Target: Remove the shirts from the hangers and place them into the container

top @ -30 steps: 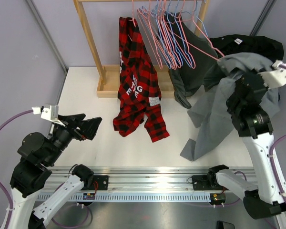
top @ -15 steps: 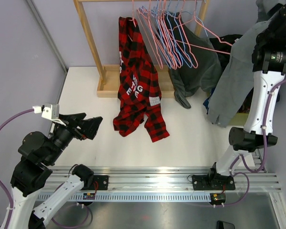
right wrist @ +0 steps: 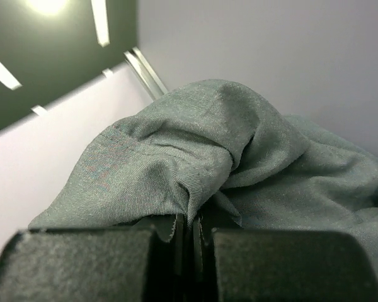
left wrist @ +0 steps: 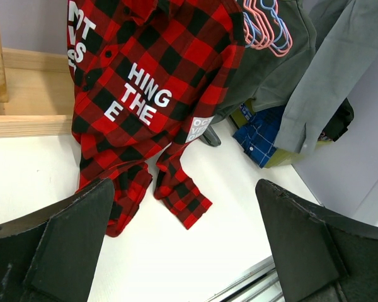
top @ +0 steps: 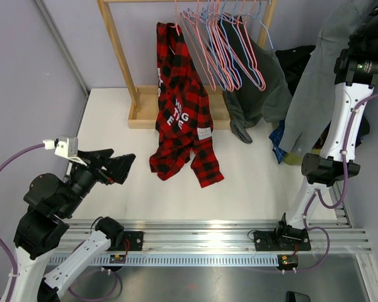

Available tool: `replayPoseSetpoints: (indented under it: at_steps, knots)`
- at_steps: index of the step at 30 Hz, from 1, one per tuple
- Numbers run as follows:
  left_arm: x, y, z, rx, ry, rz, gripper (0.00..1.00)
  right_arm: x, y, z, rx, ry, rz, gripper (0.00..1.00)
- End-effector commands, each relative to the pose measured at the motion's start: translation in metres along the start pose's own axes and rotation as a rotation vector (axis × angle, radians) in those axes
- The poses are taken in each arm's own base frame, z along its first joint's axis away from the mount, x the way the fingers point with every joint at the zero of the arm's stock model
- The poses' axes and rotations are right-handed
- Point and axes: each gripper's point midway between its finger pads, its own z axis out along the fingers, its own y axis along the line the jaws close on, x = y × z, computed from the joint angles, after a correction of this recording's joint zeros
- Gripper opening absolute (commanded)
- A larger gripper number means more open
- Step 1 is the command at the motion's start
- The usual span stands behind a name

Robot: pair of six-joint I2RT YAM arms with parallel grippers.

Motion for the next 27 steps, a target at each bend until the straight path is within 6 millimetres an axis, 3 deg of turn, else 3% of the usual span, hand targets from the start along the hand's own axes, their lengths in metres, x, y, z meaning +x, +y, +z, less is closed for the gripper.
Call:
replayPoseSetpoints:
  at_steps: [1, 7, 9, 12, 14, 15, 17, 19, 20, 21, 23, 24, 26, 27]
  knots:
    - [-0.02, -0.007, 0.004, 0.017, -0.069, -0.002, 0.99, -0.109, 0.048, -0.007, -0.212, -0.318, 0.169, 0.0]
    - [-0.025, -0.007, 0.009, 0.016, -0.089, 0.019, 0.99, -0.137, 0.054, -0.014, -0.278, -0.441, 0.154, 0.0]
    - [-0.024, -0.007, 0.014, 0.019, -0.093, 0.022, 0.99, -0.139, 0.052, -0.014, -0.279, -0.463, 0.119, 0.0]
    - [-0.02, -0.008, 0.02, 0.035, -0.084, 0.023, 0.99, -0.126, 0.048, -0.009, -0.275, -0.46, 0.051, 0.0]
    - [-0.016, -0.008, 0.025, 0.037, -0.073, 0.018, 0.99, -0.095, 0.038, 0.0, -0.251, -0.404, -0.009, 0.0]
    - [-0.014, -0.008, 0.028, 0.039, -0.069, 0.015, 0.99, -0.061, 0.024, 0.008, -0.213, -0.345, -0.05, 0.0]
    - [-0.008, -0.009, 0.031, 0.045, -0.056, 0.002, 0.99, -0.014, 0.007, 0.016, -0.179, -0.251, -0.103, 0.0]
    - [-0.003, -0.007, 0.032, 0.046, -0.05, -0.007, 0.99, 0.058, -0.023, 0.019, -0.121, -0.092, -0.171, 0.0]
    - [-0.002, -0.007, 0.03, 0.047, -0.055, -0.017, 0.99, 0.085, -0.036, 0.017, -0.098, -0.036, -0.194, 0.0]
    - [-0.001, -0.006, 0.03, 0.044, -0.056, -0.018, 0.99, 0.136, -0.063, 0.007, -0.052, 0.072, -0.223, 0.0]
    - [0.005, -0.002, 0.03, 0.034, -0.052, -0.035, 0.99, 0.184, -0.094, -0.011, 0.006, 0.203, -0.268, 0.0]
    - [0.008, 0.0, 0.03, 0.032, -0.05, -0.04, 0.99, 0.223, -0.122, -0.029, 0.06, 0.303, -0.301, 0.0]
    - [0.014, 0.001, 0.031, 0.031, -0.041, -0.056, 0.99, 0.262, -0.159, -0.063, 0.151, 0.46, -0.372, 0.0]
    - [0.016, 0.001, 0.031, 0.038, -0.04, -0.061, 0.99, 0.288, -0.189, -0.091, 0.229, 0.545, -0.394, 0.0]
